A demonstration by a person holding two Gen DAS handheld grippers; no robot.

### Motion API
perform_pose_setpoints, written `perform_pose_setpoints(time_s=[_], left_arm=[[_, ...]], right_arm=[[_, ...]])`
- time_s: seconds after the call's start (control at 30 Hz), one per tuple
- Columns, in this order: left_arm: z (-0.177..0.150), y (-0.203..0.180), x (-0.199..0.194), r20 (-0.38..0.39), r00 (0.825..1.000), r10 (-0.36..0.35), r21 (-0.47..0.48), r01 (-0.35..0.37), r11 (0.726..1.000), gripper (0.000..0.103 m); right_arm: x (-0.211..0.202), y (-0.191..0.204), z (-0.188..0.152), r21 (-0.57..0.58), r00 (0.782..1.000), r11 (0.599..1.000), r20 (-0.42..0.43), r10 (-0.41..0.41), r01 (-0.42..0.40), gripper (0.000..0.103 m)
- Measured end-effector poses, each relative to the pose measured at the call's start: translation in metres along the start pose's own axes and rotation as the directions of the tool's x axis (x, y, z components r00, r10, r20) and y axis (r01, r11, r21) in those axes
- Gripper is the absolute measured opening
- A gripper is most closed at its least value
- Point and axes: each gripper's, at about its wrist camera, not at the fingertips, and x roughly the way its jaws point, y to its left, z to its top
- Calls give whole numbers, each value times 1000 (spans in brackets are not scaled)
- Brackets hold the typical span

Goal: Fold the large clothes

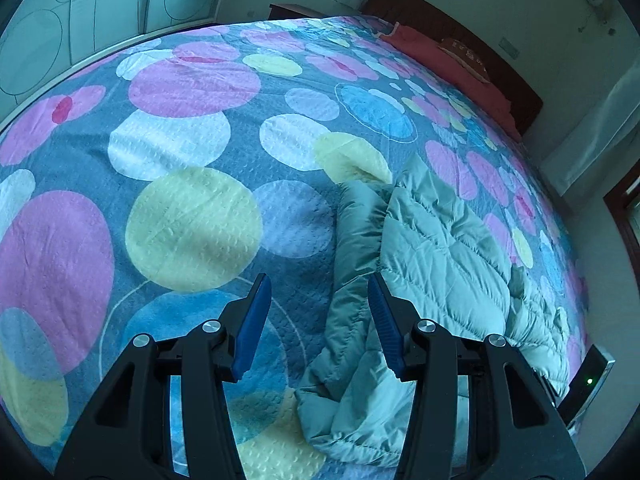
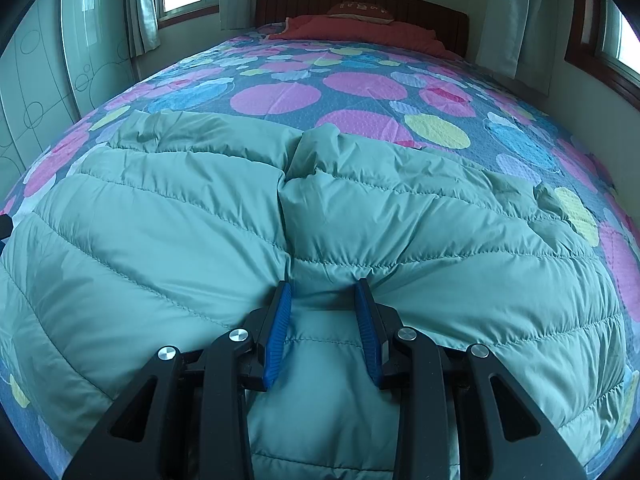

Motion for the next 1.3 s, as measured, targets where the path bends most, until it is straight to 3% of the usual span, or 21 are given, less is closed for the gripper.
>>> perform_pose_setpoints(time_s=[0.2, 0.27, 0.33, 0.53, 0.67, 1.0, 1.13, 1.3], left_arm=[[0, -7, 16, -35, 992, -118, -45, 117, 992, 51], [0, -11, 22, -50, 984, -174, -60, 171, 984, 62], [0, -14, 31, -73, 973, -217, -68, 213, 975, 62], [-3, -14, 59, -124, 963, -239, -107, 226, 968, 64], [-3, -8, 75, -153, 940, -305, -184, 276, 943, 66], [-7, -9, 80, -147, 943, -299, -151, 277, 949, 68], [-8, -3, 63, -122, 964, -237, -134, 220, 966, 70], [-7, 6, 72, -119, 942, -312, -172, 290, 941, 79]], right_arm=[[0, 0, -1, 0, 1000, 1000, 2, 0, 0, 34], [0, 0, -1, 0, 1000, 1000, 2, 0, 0, 34], [0, 1, -1, 0, 1000, 1000, 2, 0, 0, 34], [0, 1, -2, 1, 1000, 1000, 3, 0, 0, 34], [0, 1, -2, 1, 1000, 1000, 3, 0, 0, 34], [-1, 1, -3, 0, 1000, 1000, 6, -2, 2, 34], [-1, 2, -3, 1, 1000, 1000, 7, -2, 2, 34], [-1, 1, -4, 1, 1000, 1000, 9, -3, 3, 34]])
